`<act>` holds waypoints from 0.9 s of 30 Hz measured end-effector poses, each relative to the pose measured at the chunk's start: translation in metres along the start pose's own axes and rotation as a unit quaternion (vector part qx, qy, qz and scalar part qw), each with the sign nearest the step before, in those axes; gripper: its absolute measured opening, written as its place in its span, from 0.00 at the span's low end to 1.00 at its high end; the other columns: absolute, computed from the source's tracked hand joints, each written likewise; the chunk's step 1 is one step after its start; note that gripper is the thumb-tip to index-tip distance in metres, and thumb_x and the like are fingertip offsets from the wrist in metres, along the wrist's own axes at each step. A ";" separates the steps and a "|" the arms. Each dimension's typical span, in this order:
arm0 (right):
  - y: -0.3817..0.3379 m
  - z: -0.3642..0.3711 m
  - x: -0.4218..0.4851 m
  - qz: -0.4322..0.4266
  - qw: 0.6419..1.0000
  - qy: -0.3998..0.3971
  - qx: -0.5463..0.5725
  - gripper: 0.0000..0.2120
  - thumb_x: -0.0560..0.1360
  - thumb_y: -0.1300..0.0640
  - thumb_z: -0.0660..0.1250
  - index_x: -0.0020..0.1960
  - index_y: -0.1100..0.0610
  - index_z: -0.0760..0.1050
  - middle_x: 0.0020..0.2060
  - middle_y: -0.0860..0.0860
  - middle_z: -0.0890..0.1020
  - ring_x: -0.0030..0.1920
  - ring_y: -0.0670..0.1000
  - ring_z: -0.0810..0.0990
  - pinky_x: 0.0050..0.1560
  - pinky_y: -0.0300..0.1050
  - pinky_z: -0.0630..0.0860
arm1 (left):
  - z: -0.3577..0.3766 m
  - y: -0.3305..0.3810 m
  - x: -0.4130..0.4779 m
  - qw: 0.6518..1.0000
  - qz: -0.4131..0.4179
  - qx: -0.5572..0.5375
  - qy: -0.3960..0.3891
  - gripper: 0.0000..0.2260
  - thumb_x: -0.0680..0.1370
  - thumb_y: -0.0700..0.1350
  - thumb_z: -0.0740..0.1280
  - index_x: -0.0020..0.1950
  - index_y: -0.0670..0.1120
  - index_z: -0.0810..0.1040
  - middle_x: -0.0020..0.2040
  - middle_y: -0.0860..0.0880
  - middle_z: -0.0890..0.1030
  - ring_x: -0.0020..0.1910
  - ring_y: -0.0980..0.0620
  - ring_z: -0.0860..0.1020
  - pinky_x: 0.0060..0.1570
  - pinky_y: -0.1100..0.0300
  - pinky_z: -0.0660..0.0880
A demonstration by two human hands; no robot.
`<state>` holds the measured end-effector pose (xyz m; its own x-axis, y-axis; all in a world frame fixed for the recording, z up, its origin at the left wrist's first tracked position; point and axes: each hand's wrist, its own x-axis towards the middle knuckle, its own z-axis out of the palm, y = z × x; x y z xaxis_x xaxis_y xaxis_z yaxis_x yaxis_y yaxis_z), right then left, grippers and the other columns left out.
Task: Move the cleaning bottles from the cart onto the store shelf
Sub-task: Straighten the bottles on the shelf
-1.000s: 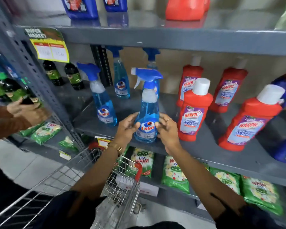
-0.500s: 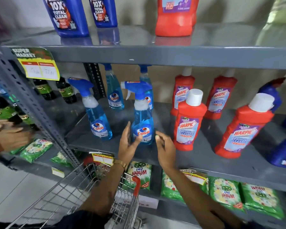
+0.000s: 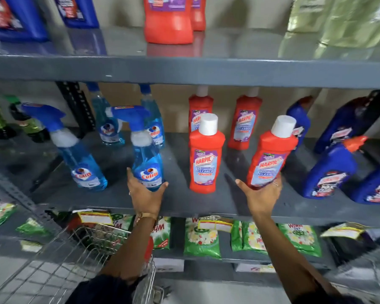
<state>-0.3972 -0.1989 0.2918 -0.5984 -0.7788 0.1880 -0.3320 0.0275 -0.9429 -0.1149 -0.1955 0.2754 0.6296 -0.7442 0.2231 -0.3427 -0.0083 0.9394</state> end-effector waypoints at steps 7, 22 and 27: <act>0.013 -0.005 -0.001 0.013 1.000 -0.013 0.008 0.38 0.59 0.55 0.82 0.62 0.62 0.66 0.55 0.61 0.80 0.55 0.58 0.79 0.52 0.41 0.70 | 0.003 0.003 -0.028 0.994 0.061 0.086 0.035 0.56 0.60 0.59 0.77 0.77 0.43 0.48 0.76 0.36 0.56 0.76 0.38 0.54 0.75 0.39 0.48; 0.046 -0.114 0.068 -0.019 0.992 0.117 -0.041 0.62 0.55 0.48 0.82 0.75 0.67 0.48 0.73 0.67 0.59 0.74 0.63 0.57 0.73 0.49 0.51 | 0.102 0.049 -0.089 0.996 0.013 0.007 -0.089 0.56 0.59 0.45 0.81 0.76 0.44 0.47 0.72 0.38 0.64 0.71 0.40 0.66 0.69 0.44 0.68; 0.058 -0.119 0.098 -0.009 0.998 0.067 -0.016 0.52 0.53 0.57 0.84 0.70 0.62 0.61 0.62 0.60 0.75 0.60 0.58 0.76 0.63 0.46 0.71 | 0.107 0.040 -0.088 0.997 0.013 0.017 -0.080 0.52 0.59 0.47 0.80 0.75 0.48 0.52 0.70 0.42 0.70 0.67 0.42 0.71 0.65 0.41 0.72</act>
<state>-0.5615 -0.1989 0.2881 -0.6828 -0.6894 0.2419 -0.3662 0.0364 -0.9298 -0.2586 -0.2021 0.2653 0.5020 -0.8411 0.2014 -0.3827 -0.0072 0.9238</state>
